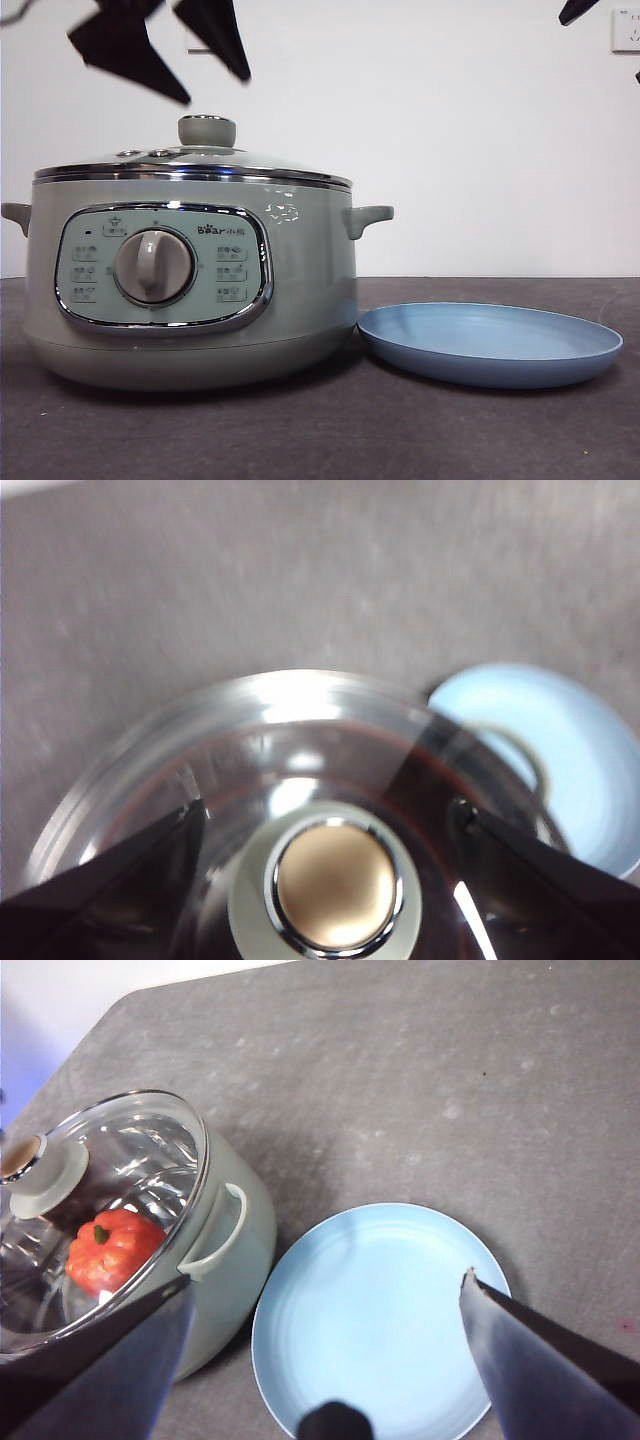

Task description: Take the pumpkin out from the steamer,put the pumpkin in the blue plate,close the lid

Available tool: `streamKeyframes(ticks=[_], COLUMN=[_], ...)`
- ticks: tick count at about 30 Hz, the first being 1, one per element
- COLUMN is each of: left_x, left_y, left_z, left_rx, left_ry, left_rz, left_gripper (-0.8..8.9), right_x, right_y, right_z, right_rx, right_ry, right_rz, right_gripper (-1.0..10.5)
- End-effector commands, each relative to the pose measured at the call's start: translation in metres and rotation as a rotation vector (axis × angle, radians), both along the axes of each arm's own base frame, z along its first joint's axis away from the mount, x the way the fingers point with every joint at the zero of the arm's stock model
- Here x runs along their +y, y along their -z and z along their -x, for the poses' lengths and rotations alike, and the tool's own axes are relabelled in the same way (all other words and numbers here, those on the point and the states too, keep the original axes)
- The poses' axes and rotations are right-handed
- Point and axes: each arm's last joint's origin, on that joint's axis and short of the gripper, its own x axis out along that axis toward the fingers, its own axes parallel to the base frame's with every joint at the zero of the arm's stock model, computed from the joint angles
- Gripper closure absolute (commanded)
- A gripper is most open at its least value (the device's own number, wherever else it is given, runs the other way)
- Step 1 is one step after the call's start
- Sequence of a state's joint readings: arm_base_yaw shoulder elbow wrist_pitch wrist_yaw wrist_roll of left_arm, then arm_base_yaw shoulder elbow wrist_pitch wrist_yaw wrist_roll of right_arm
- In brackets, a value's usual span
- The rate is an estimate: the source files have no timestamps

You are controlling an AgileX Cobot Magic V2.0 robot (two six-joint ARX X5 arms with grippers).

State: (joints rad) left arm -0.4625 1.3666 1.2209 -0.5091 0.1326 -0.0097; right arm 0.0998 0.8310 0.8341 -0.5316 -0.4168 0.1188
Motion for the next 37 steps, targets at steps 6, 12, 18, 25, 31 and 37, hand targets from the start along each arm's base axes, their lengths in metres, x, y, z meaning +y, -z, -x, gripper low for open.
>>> streamKeyframes(ticks=[6, 12, 18, 25, 31, 37], left_x=[-0.005, -0.005, -0.005, -0.004, 0.001, 0.017], left_y=[0.022, 0.022, 0.022, 0.021, 0.002, -0.031], left_z=[-0.008, -0.007, -0.007, -0.007, 0.003, 0.034], left_rx=[0.092, 0.102, 0.092, 0.087, 0.011, -0.094], left_ry=[0.011, 0.016, 0.033, 0.031, 0.025, 0.014], left_rz=[-0.062, -0.070, -0.083, -0.082, -0.045, 0.003], left_gripper=[4.05, 4.77, 8.05, 8.23, 8.23, 8.23], right_x=[0.000, 0.000, 0.000, 0.000, 0.000, 0.004], right_y=[0.000, 0.000, 0.000, 0.000, 0.000, -0.003], right_z=[0.000, 0.000, 0.000, 0.000, 0.000, 0.000], right_rx=[0.002, 0.002, 0.003, 0.005, 0.005, -0.019], right_ry=[-0.002, -0.002, -0.002, -0.001, -0.004, -0.112], right_rz=[-0.002, -0.003, -0.003, -0.002, -0.004, -0.070], right_gripper=[5.0, 5.0, 5.0, 5.1, 5.1, 5.1])
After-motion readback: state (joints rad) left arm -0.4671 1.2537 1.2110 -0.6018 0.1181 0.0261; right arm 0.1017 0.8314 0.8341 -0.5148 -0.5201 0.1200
